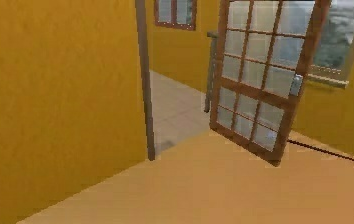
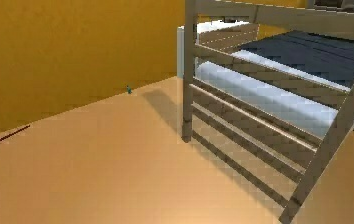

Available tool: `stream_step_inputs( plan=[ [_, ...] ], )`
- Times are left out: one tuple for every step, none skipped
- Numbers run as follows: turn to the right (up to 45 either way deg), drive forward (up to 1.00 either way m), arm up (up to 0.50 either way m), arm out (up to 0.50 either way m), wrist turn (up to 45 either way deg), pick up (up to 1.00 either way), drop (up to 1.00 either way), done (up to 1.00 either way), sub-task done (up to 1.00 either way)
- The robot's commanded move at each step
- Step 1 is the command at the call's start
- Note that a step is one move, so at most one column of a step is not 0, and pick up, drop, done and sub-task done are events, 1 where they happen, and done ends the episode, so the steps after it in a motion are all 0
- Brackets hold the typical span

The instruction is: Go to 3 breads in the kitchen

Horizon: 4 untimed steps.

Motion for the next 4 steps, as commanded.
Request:
stream_step_inputs(
  plan=[
    [0.0, 1.00, 0.00, 0.00, 0.0, 0.00, 0.00, 0.00, 0.00],
    [0.0, 0.95, 0.00, 0.00, 0.0, 0.00, 0.00, 0.00, 0.00],
    [-39.0, 0.00, 0.00, 0.00, 0.0, 0.00, 0.00, 0.00, 0.00],
    [0.0, 0.15, 0.00, 0.00, 0.0, 0.00, 0.00, 0.00, 0.00]
  ],
)
